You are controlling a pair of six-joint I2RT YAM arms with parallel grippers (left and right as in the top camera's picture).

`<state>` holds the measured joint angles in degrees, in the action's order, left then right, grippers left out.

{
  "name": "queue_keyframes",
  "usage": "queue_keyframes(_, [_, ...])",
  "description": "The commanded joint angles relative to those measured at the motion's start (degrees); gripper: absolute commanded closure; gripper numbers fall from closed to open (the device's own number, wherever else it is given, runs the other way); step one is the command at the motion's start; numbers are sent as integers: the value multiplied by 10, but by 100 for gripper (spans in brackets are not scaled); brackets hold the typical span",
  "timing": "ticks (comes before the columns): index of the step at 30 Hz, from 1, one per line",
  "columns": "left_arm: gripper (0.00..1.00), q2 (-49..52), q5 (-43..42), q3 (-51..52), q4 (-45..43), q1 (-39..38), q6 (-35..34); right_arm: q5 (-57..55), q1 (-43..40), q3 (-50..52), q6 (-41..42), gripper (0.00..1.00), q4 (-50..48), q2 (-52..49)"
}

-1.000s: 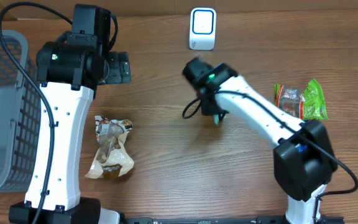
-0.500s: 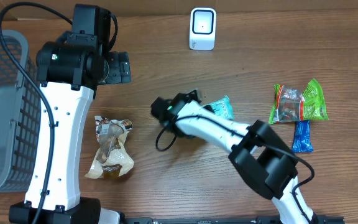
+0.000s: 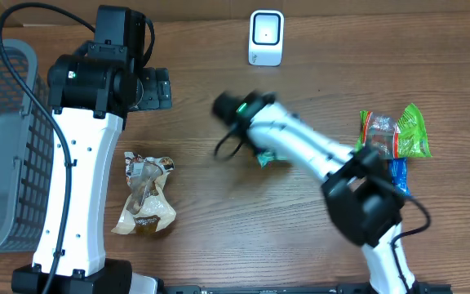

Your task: Scan the item barcode

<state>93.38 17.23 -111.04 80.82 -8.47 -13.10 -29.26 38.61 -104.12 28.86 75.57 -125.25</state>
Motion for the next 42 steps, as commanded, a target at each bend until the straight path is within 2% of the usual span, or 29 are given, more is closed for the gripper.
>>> queue_keyframes(1, [0,-11,8,-10,0,2,9,197,-84,-25,-108,13,-15,4])
queue_keyframes(6, [1,-11,8,-10,0,2,9,464,-208,-11,-222,15,-48,4])
queue_keyframes(10, [1,-11,8,-10,0,2,9,614,-272,24,-280,19,-64,4])
queue_keyframes(19, [0,-11,8,-10,0,2,9,652,-278,143,-304,24,-130,3])
queue_keyframes(23, [0,-11,8,-10,0,2,9,692,-268,181,-304,38,-179,3])
queue_keyframes(24, [0,-11,8,-10,0,2,9,703,-267,186,-304,46,-187,3])
queue_keyframes(26, [0,-11,8,-10,0,2,9,705,-267,187,-304,62,-189,2])
queue_keyframes(28, [0,-11,8,-10,0,2,9,705,-267,187,-304,86,-189,2])
queue_keyframes(29, [0,-11,8,-10,0,2,9,705,-267,186,-304,95,-189,2])
queue_keyframes(35, [0,-11,8,-10,0,2,9,698,-271,155,-304,96,-149,21])
queue_keyframes(37, [0,-11,8,-10,0,2,9,662,-270,134,-301,96,-134,43])
queue_keyframes(42, [0,-11,8,-10,0,2,9,398,-223,100,-202,96,-127,123])
